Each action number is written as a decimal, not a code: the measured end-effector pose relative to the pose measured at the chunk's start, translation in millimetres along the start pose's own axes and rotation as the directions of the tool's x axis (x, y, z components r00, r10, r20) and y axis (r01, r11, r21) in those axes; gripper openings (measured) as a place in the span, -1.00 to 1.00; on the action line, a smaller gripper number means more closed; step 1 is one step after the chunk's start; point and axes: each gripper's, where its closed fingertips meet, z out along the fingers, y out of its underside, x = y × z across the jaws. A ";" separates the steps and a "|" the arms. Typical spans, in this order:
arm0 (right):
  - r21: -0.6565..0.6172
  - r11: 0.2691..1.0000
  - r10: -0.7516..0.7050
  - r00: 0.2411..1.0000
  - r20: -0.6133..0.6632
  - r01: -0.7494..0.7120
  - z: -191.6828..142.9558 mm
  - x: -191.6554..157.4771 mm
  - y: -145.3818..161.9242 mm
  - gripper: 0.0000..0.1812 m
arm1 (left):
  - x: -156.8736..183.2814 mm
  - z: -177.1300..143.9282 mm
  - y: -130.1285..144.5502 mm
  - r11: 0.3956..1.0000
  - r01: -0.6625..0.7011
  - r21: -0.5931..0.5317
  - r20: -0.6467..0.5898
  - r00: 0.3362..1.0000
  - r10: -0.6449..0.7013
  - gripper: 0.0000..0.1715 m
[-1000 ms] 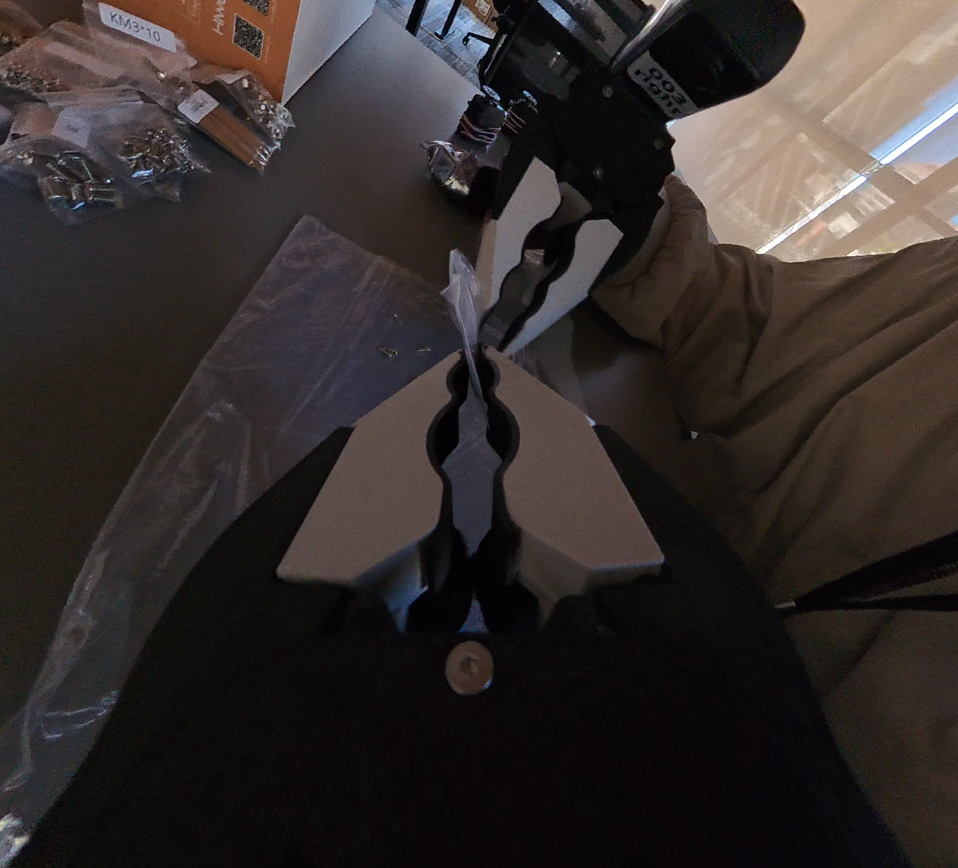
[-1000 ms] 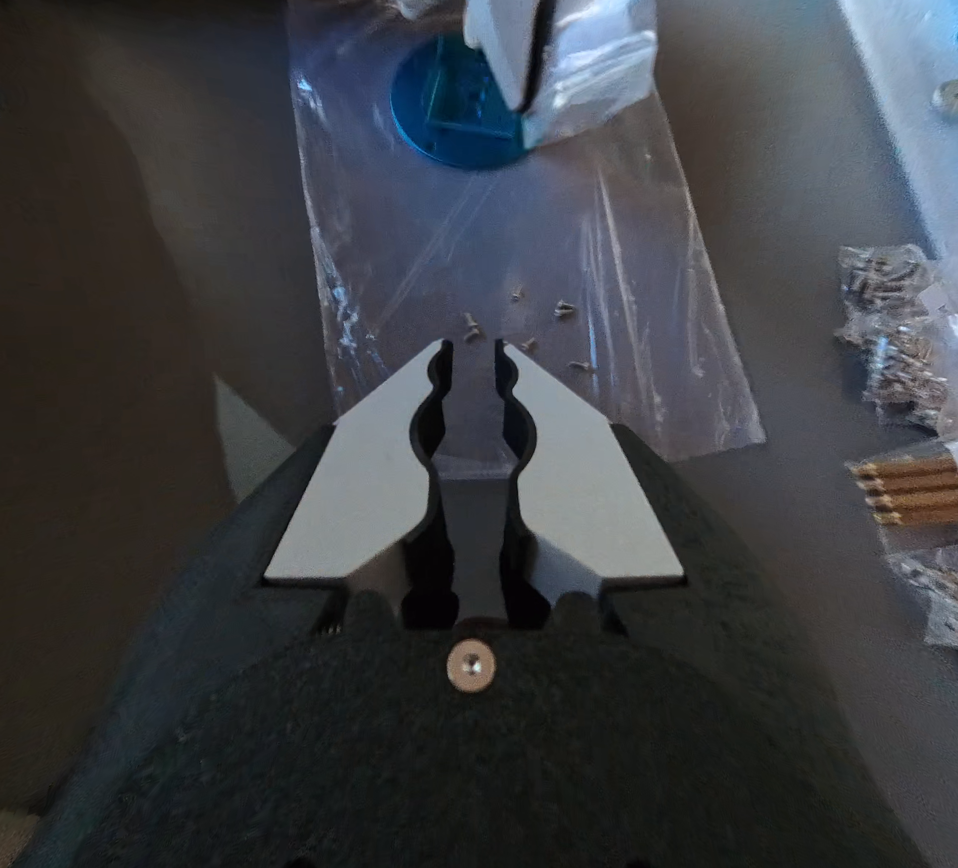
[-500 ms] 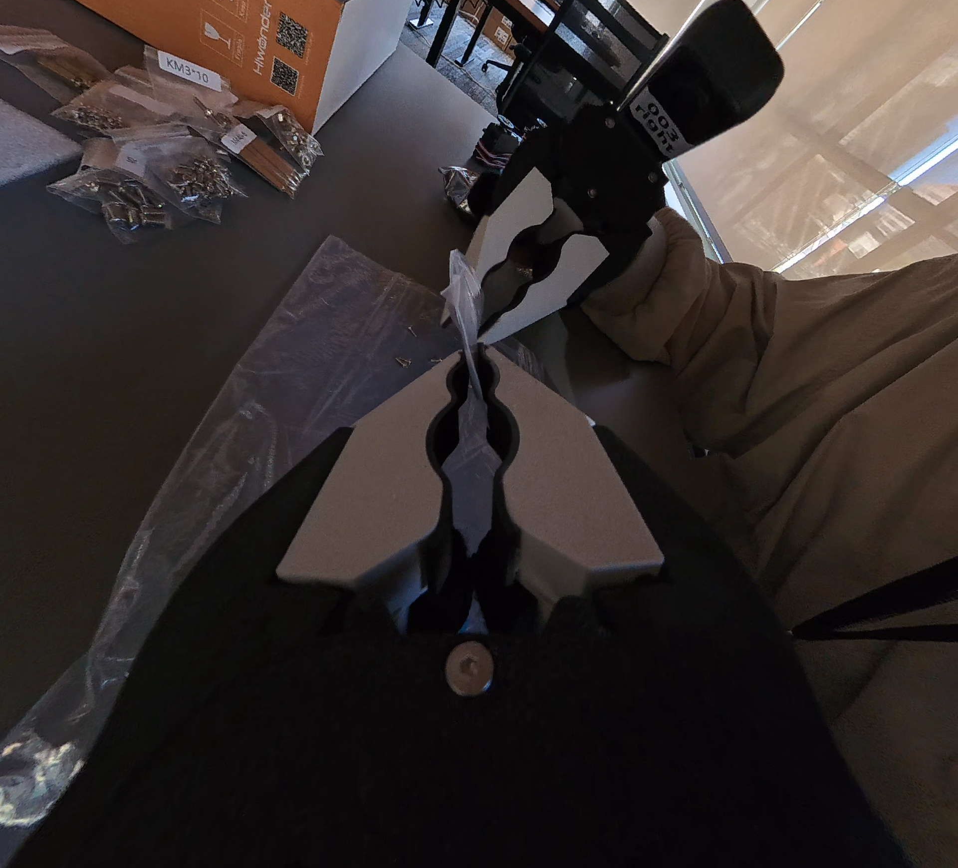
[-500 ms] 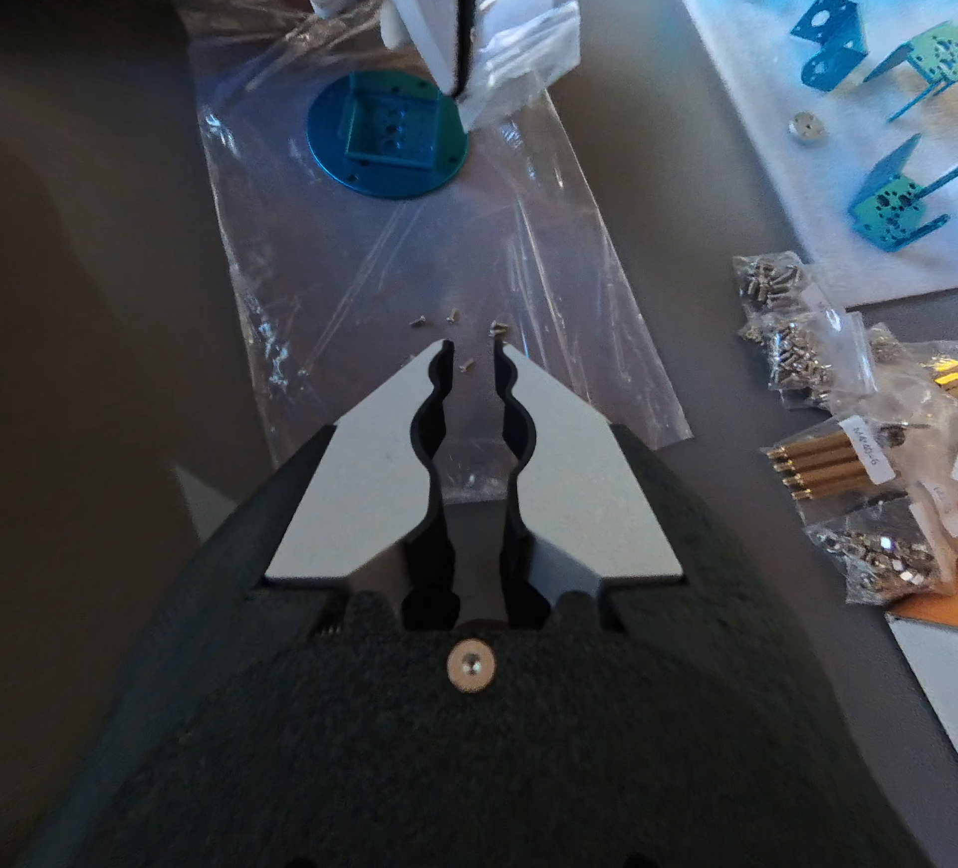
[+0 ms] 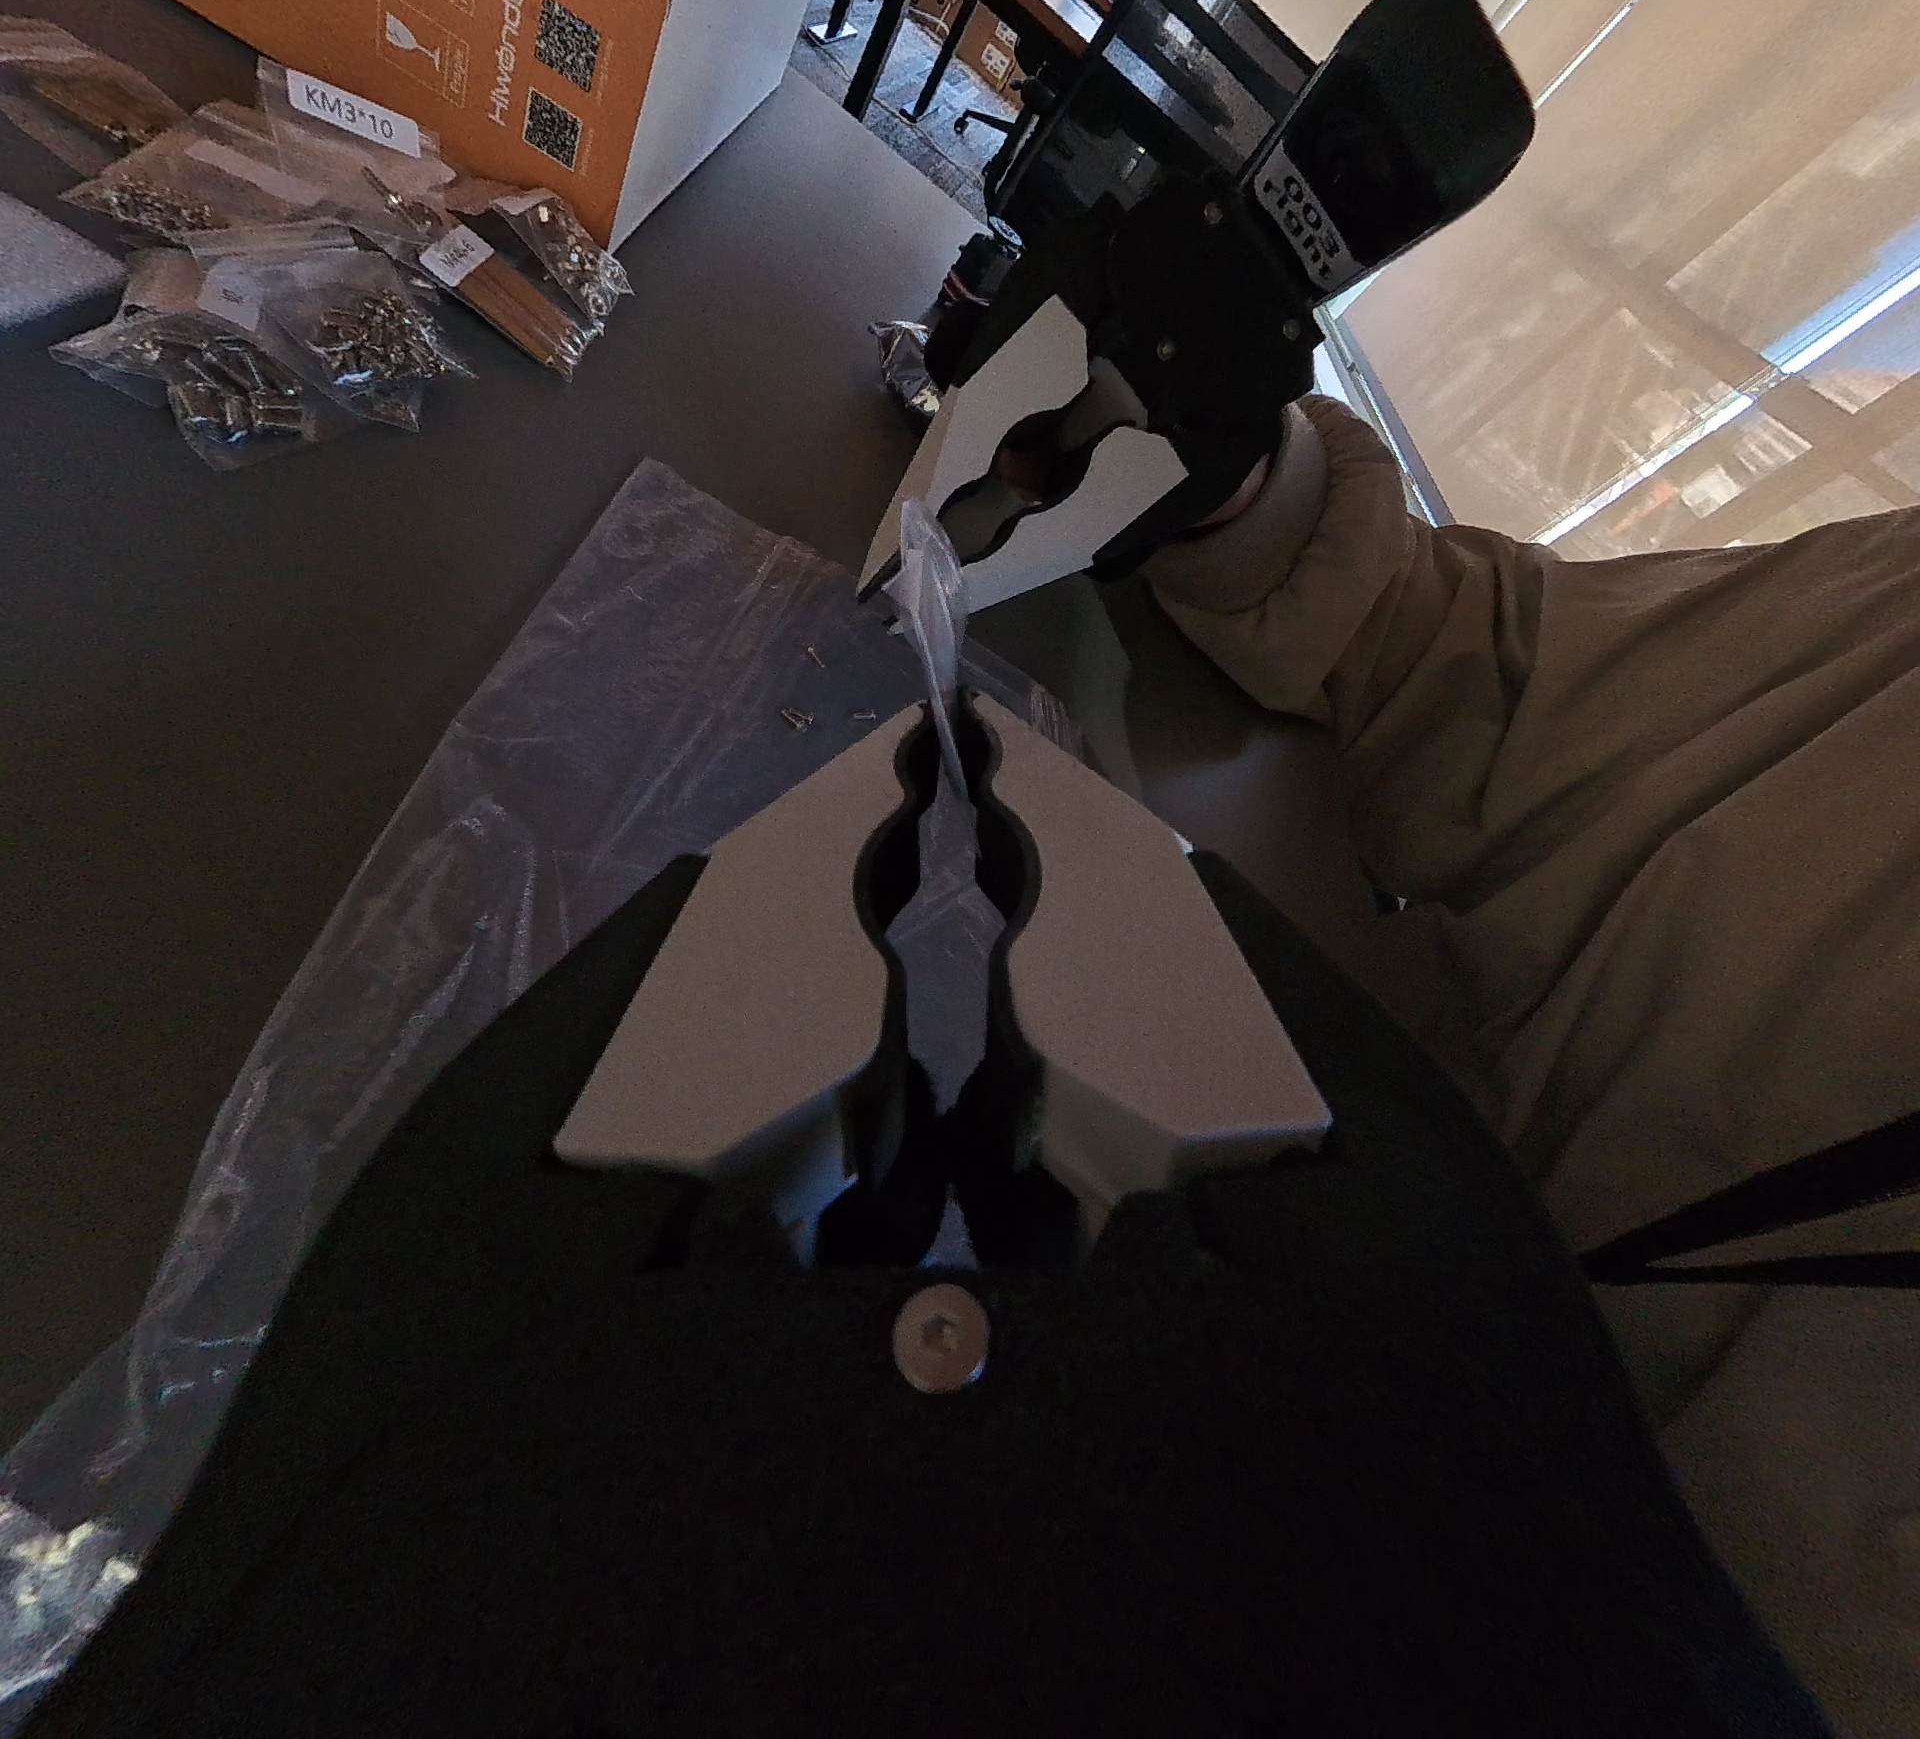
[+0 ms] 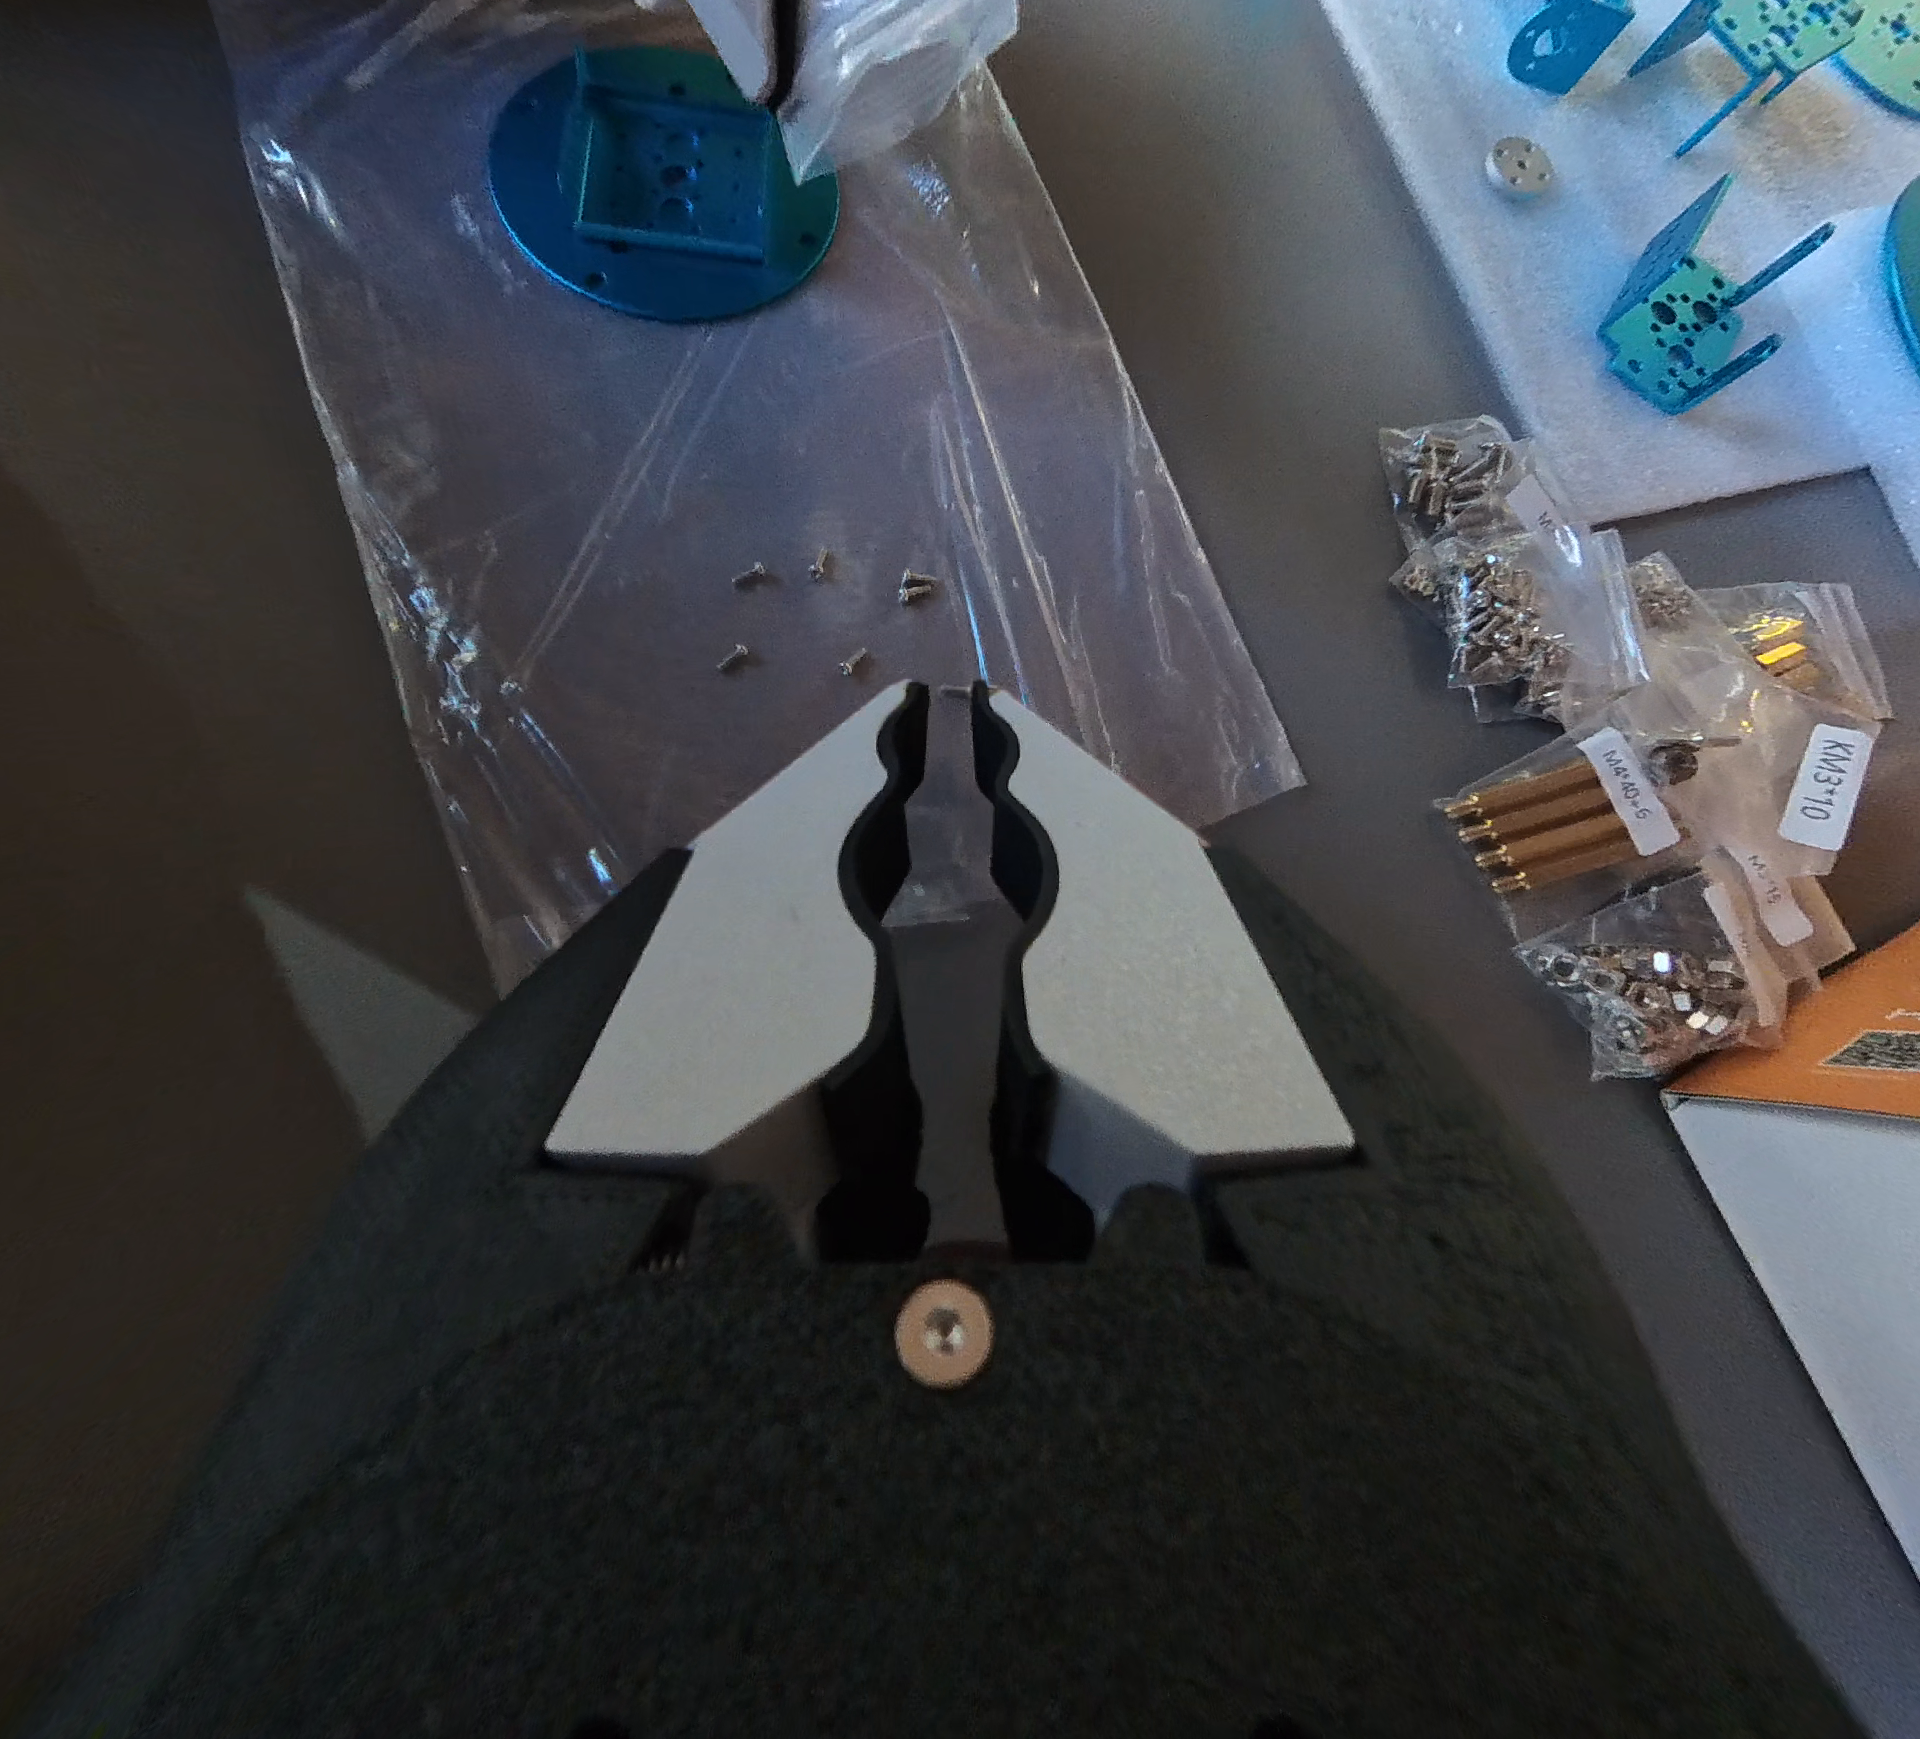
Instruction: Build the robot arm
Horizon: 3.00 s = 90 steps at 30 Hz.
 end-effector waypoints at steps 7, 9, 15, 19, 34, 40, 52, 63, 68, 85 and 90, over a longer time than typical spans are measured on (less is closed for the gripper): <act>0.003 1.000 0.015 0.996 0.085 -0.015 5.8 -15.7 -0.7 -0.88 | 0.5 0.0 0.0 1.000 -0.003 -0.001 0.000 1.000 0.003 -0.99; 0.011 1.000 0.021 0.993 0.120 -0.022 6.9 -22.2 -2.7 -0.89 | 0.3 0.1 0.1 1.000 -0.003 -0.002 0.001 1.000 0.003 -0.99; 0.008 1.000 0.007 0.974 0.227 -0.009 11.3 -46.9 -5.1 -0.89 | 0.6 1.3 1.4 1.000 -0.005 -0.008 0.000 1.000 0.005 -0.99; -0.019 1.000 0.000 0.972 0.233 0.004 15.9 -50.8 -1.1 -0.88 | 0.6 1.4 1.3 1.000 -0.004 -0.007 -0.001 1.000 0.004 -0.99; 0.003 0.999 -0.034 0.983 0.179 0.034 16.7 -44.5 -5.5 -1.00 | 9.6 -0.5 -5.5 0.998 0.046 0.043 -0.088 0.995 -0.042 -0.99; 0.393 0.916 0.006 0.983 0.181 -0.078 -38.0 -32.1 -90.2 -1.00 | 36.9 -10.2 -24.1 0.984 0.103 0.149 -0.288 0.956 -0.056 -1.00; 0.112 0.993 -0.041 0.993 0.114 0.029 -11.3 -21.2 -44.0 -0.91 | 35.9 -17.8 -31.4 0.969 0.151 0.197 -0.323 0.943 -0.081 -1.00; -0.041 0.999 0.005 0.974 0.226 0.004 24.5 -46.5 -18.0 -0.83 | 25.9 -18.3 -30.0 0.969 0.156 0.193 -0.285 0.954 -0.097 -0.99; -0.069 0.997 -0.017 0.981 0.194 0.031 31.9 -47.0 -12.8 -0.83 | 27.4 -14.7 -26.5 0.974 0.146 0.174 -0.279 0.956 -0.093 -0.99; -0.025 0.998 -0.044 0.981 0.187 0.050 29.1 -44.6 -14.5 -1.00 | 27.6 -13.1 -25.2 0.976 0.139 0.166 -0.273 0.958 -0.090 -1.00; 0.004 1.000 0.011 0.979 0.203 -0.012 19.2 -40.7 -18.4 -0.96 | 26.8 -14.0 -25.7 0.976 0.136 0.168 -0.265 0.960 -0.088 -1.00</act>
